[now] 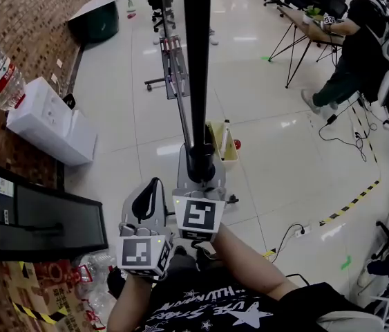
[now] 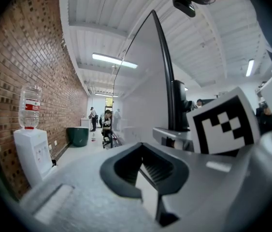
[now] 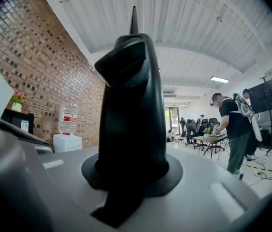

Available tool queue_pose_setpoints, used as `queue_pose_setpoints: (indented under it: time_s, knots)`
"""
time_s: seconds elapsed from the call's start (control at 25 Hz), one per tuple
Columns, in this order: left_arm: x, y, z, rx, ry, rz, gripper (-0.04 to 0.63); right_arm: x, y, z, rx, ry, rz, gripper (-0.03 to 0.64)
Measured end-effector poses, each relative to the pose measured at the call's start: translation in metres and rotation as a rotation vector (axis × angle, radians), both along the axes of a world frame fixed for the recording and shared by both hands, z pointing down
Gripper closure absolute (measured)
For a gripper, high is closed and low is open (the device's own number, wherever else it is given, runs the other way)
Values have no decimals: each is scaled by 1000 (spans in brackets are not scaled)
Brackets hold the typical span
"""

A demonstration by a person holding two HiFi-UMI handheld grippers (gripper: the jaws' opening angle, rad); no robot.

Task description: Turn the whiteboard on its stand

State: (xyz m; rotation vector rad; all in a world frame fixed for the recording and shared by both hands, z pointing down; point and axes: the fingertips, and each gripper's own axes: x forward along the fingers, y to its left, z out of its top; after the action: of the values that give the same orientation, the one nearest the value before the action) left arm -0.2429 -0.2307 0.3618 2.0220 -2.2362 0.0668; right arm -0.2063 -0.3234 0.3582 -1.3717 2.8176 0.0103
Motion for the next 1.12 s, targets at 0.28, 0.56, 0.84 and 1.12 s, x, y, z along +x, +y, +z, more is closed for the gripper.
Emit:
queue_pose_setpoints:
  time_s: [0.28,0.56,0.84,1.12]
  knots:
    - [13,14,-1,-2,24,35,589,12,20,-1,-7,1,14,525]
    - [20,48,6,-17,48,74,589,24,46,-1,-6,-4,20,526]
    - [37,85,1,-6,56,122,589,45,85,-5,12,-18,37,525]
    - [47,119,13,-26,73,175,589,60,112,-9,16,-19,42,523]
